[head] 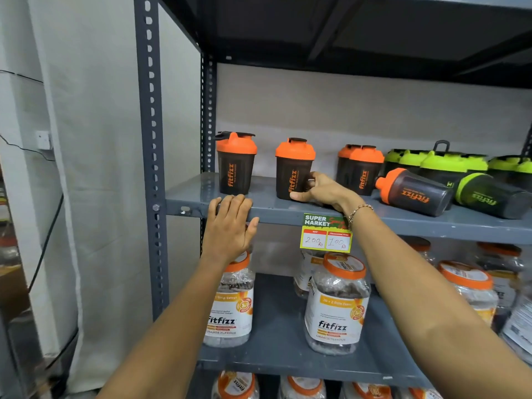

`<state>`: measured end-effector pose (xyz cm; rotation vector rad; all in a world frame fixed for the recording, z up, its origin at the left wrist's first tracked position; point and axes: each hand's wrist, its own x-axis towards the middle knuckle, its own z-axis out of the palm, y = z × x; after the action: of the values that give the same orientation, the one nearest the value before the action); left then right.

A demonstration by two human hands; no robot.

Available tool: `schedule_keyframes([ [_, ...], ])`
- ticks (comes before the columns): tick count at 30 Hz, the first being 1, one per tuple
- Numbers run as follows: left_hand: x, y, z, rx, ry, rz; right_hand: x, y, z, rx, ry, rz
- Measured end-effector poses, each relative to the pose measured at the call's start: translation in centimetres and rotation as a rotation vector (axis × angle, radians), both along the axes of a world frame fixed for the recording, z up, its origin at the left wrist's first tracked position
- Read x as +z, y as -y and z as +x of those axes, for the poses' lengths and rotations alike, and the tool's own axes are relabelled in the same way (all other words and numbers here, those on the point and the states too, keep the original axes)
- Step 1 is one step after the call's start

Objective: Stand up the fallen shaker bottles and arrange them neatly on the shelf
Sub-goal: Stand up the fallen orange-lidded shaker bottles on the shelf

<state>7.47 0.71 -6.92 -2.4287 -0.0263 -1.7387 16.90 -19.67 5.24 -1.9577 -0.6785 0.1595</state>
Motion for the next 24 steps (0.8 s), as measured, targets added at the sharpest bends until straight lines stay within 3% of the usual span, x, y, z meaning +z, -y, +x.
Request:
schedule_keyframes([
  [8, 0.3, 0.7, -0.9, 0.029, -0.118, -0.071, -0.2, 0.2, -0.9, 0.004, 0.075, -0.081],
  [11, 0.5, 1.6, -1.4, 0.014, -0.140, -0.137, -0.1, 1.4, -1.2, -0.043, 0.096, -0.022],
  [15, 1.0, 3.7, -1.7, -0.067, -0.100, -0.317, 0.6, 5.0, -1.6, -0.149, 0.297, -0.025],
  [18, 1.6, 6.9, -1.4, -0.190, -0.143, -0.282, 2.6, 9.3, -2.1, -0.252, 0.417, -0.026],
  [21, 2.0, 11.1, -0.6, -0.226, -0.202, -0.227, 4.7, 14.9, -2.2, -0.426, 0.538, -0.214],
  [24, 1.9, 15.0, 0.3, -0.210, -0.231, -0.231, 5.8, 19.8, -2.5, -0.577, 0.507, -0.508],
])
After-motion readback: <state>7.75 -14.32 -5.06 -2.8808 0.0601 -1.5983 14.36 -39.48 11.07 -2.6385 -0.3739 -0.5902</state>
